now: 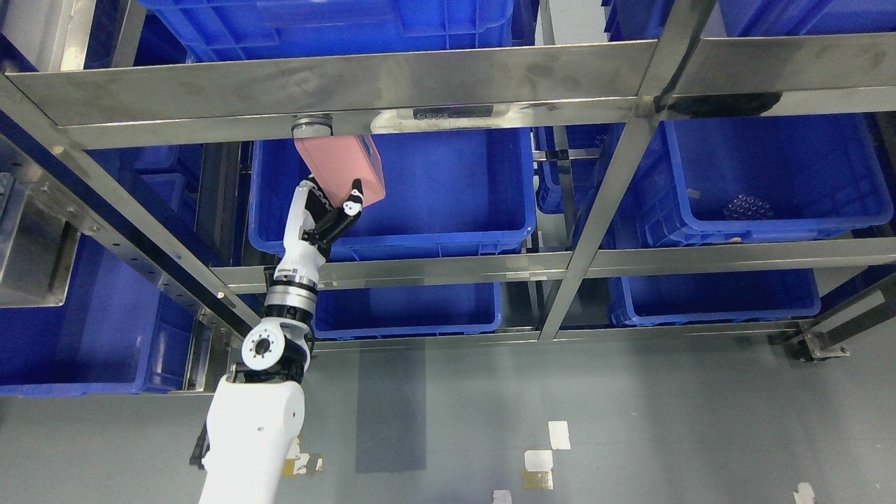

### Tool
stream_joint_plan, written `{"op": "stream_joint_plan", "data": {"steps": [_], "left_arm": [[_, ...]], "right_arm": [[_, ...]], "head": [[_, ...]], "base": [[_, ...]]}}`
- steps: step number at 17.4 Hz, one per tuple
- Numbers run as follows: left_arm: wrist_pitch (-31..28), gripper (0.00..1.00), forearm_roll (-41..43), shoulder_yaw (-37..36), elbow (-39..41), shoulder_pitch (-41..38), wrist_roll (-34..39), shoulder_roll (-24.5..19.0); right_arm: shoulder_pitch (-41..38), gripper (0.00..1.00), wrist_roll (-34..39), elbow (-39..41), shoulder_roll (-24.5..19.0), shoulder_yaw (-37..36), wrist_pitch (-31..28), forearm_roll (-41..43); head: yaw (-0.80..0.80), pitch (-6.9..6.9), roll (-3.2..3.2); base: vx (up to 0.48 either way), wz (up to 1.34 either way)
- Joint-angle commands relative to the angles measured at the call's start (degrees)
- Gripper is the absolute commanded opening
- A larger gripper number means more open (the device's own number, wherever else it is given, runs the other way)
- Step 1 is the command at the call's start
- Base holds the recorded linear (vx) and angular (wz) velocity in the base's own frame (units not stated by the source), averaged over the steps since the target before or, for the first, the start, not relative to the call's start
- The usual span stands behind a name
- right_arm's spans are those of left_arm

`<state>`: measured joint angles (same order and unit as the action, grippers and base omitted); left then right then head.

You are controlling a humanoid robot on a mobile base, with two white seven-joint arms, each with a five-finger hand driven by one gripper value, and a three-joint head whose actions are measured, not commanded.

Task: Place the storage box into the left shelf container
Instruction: 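Lower the pink box into the blue bin on the shelf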

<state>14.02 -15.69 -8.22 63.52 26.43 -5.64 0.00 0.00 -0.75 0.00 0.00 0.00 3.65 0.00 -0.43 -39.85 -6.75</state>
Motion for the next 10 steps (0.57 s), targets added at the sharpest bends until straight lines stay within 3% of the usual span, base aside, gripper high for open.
{"op": "stream_joint_plan", "data": {"steps": [1,3,5,6,8,10], "left_arm": [[-0.05,0.35,-1.19,-2.14,-19.92,8.02,0.10,-1.00],[-0.05,0.49,-1.01,-3.20,-19.92,8.11,0.28,-1.00],[0.04,0.77,-0.92,-4.00,-19.75,8.29,0.28,-1.00],[0.04,0.85,-0.84,-4.61,-19.49,8.73,0.28,-1.00],[-0.22,0.98,-0.49,-5.05,-19.22,9.43,0.19,-1.00],[-3.46,0.99,0.65,-7.24,-18.87,11.88,0.11,-1.00]], "right_arm": [[0.35,1.00,-0.04,1.00,1.00,-0.17,0.04,0.09],[0.35,1.00,-0.04,1.00,1.00,-0.17,0.04,0.09],[0.35,1.00,-0.04,1.00,1.00,-0.17,0.04,0.09],[0.35,1.00,-0.04,1.00,1.00,-0.17,0.04,0.09],[0.35,1.00,-0.04,1.00,1.00,-0.17,0.04,0.09],[0.35,1.00,-0.04,1.00,1.00,-0.17,0.04,0.09]], "head": [[0.00,0.00,0.00],[0.00,0.00,0.00],[0.00,0.00,0.00],[0.00,0.00,0.00],[0.00,0.00,0.00],[0.00,0.00,0.00]], "base": [[0.000,0.00],[0.000,0.00],[0.000,0.00],[0.000,0.00],[0.000,0.00],[0.000,0.00]]}}
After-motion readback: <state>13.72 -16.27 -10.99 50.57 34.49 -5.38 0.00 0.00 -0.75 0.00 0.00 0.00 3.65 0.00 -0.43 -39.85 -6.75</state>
